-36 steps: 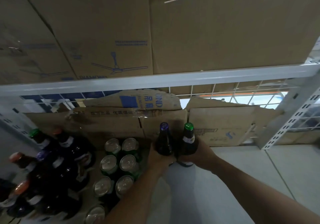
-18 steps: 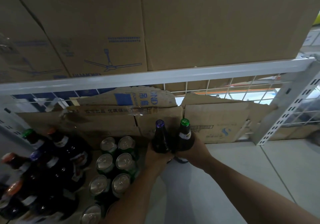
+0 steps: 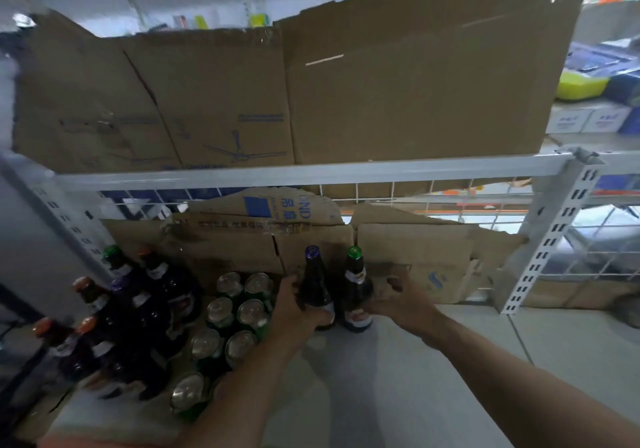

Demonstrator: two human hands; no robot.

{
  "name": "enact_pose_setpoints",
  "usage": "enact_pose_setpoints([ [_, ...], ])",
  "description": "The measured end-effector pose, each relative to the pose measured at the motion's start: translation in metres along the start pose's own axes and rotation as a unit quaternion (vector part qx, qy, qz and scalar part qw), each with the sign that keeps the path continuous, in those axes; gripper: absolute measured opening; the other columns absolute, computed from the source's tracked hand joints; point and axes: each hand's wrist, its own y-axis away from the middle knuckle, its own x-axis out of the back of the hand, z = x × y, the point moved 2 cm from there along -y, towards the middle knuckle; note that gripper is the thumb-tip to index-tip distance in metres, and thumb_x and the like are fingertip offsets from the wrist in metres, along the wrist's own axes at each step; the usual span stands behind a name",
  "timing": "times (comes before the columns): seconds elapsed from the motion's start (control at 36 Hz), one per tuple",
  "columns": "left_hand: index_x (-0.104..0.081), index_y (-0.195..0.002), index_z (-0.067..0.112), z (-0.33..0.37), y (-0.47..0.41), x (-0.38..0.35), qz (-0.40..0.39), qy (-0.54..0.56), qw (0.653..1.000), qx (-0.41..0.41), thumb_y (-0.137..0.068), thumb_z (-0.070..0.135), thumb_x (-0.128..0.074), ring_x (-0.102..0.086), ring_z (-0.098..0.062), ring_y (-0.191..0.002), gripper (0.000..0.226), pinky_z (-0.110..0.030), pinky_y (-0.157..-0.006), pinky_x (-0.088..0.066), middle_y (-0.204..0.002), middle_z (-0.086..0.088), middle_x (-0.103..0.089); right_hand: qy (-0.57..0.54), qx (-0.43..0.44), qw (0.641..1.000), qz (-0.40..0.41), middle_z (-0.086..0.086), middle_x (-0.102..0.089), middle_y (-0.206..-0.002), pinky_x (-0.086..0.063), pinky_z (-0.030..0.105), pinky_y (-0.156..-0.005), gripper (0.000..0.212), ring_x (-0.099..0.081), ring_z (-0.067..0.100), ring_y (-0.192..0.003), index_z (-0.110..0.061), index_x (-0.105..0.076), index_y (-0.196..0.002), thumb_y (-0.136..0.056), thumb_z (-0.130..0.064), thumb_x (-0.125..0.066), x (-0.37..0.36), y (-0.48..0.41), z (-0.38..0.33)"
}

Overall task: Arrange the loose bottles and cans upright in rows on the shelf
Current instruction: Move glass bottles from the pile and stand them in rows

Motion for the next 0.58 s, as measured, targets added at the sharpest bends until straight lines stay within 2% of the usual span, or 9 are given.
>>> enact_pose_setpoints([
  [0.06,-0.048,-0.121,0.018,0.013,0.025,-0.003,0.016,0.027,0.999,-0.017,-0.065,-0.008,-0.089,-0.062,-0.005,-0.097,0.075,-0.015,-0.065,-0.056,-0.112,0.003,-0.063,-0.002,-0.002,1.000,-0.005,-0.021,-0.069,-0.103,-0.051,0.005,-0.070,0.059,-0.064,-0.017,-0.093,-0.030,-0.061,-0.113,-0.072,0.001,-0.091,0.009,0.008,0.001],
  [0.14,-0.042,-0.121,0.020,0.018,0.050,-0.013,0.022,0.025,0.999,-0.035,-0.077,-0.007,-0.081,-0.052,0.005,-0.089,0.065,-0.004,-0.055,-0.047,-0.110,0.006,-0.056,-0.009,-0.019,1.000,0.003,-0.016,-0.065,-0.095,-0.047,0.002,-0.059,0.050,-0.066,-0.008,-0.090,-0.018,-0.061,-0.110,-0.076,0.011,-0.083,0.022,0.025,-0.002],
  [0.19,-0.045,-0.125,0.018,0.023,0.062,-0.022,0.020,0.007,0.999,-0.042,-0.077,0.000,-0.084,-0.053,0.000,-0.091,0.064,-0.006,-0.060,-0.047,-0.121,-0.002,-0.055,-0.010,-0.039,0.999,0.032,-0.008,-0.059,-0.099,-0.044,0.001,-0.056,0.051,-0.060,0.003,-0.090,-0.016,-0.053,-0.114,-0.080,0.009,-0.081,0.037,0.038,0.003],
  [0.25,-0.048,-0.127,0.017,0.031,0.074,-0.038,0.013,-0.014,0.998,-0.052,-0.077,0.010,-0.087,-0.055,-0.009,-0.100,0.064,-0.014,-0.077,-0.047,-0.126,-0.003,-0.054,0.016,-0.046,0.997,0.063,-0.006,-0.055,-0.110,-0.043,0.004,-0.068,0.058,-0.054,0.010,-0.100,-0.020,-0.050,-0.124,-0.081,-0.004,-0.085,0.056,0.056,0.012],
  [0.31,-0.051,-0.126,0.019,0.041,0.082,-0.060,-0.012,-0.020,0.997,-0.072,-0.079,0.014,-0.086,-0.055,-0.009,-0.105,0.059,-0.019,-0.085,-0.044,-0.127,0.000,-0.055,0.037,-0.067,0.993,0.093,-0.005,-0.052,-0.125,-0.044,0.021,-0.086,0.072,-0.050,0.013,-0.117,-0.022,-0.048,-0.136,-0.077,-0.021,-0.090,0.082,0.077,0.020],
  [0.36,-0.051,-0.130,0.018,0.050,0.085,-0.091,-0.048,-0.023,0.995,-0.083,-0.081,0.012,-0.084,-0.052,-0.011,-0.112,0.059,-0.024,-0.090,-0.040,-0.129,0.000,-0.055,0.043,-0.077,0.987,0.131,-0.001,-0.053,-0.130,-0.046,0.030,-0.090,0.078,-0.053,0.018,-0.124,-0.022,-0.049,-0.137,-0.071,-0.031,-0.091,0.114,0.103,0.022],
  [0.44,-0.052,-0.125,0.017,0.064,0.095,-0.154,-0.110,-0.038,0.988,-0.105,-0.080,0.008,-0.083,-0.055,-0.015,-0.110,0.056,-0.024,-0.083,-0.043,-0.128,-0.004,-0.059,0.028,-0.109,0.969,0.219,0.002,-0.056,-0.128,-0.045,0.030,-0.091,0.073,-0.054,0.017,-0.121,-0.016,-0.049,-0.136,-0.076,-0.022,-0.090,0.170,0.156,0.032],
  [0.5,-0.050,-0.121,0.015,0.072,0.111,-0.201,-0.169,-0.049,0.977,-0.116,-0.081,0.004,-0.082,-0.056,-0.017,-0.110,0.052,-0.025,-0.080,-0.044,-0.127,-0.009,-0.060,0.027,-0.136,0.950,0.280,0.005,-0.058,-0.129,-0.049,0.027,-0.085,0.070,-0.055,0.016,-0.118,-0.017,-0.051,-0.136,-0.078,-0.023,-0.089,0.205,0.201,0.040],
  [0.58,-0.051,-0.124,0.007,0.079,0.142,-0.271,-0.263,-0.056,0.954,-0.132,-0.080,-0.001,-0.081,-0.053,-0.019,-0.115,0.054,-0.026,-0.092,-0.042,-0.130,-0.017,-0.059,0.030,-0.170,0.924,0.341,0.007,-0.059,-0.129,-0.048,0.025,-0.078,0.063,-0.055,0.018,-0.116,-0.023,-0.052,-0.131,-0.079,-0.022,-0.087,0.252,0.268,0.057],
])
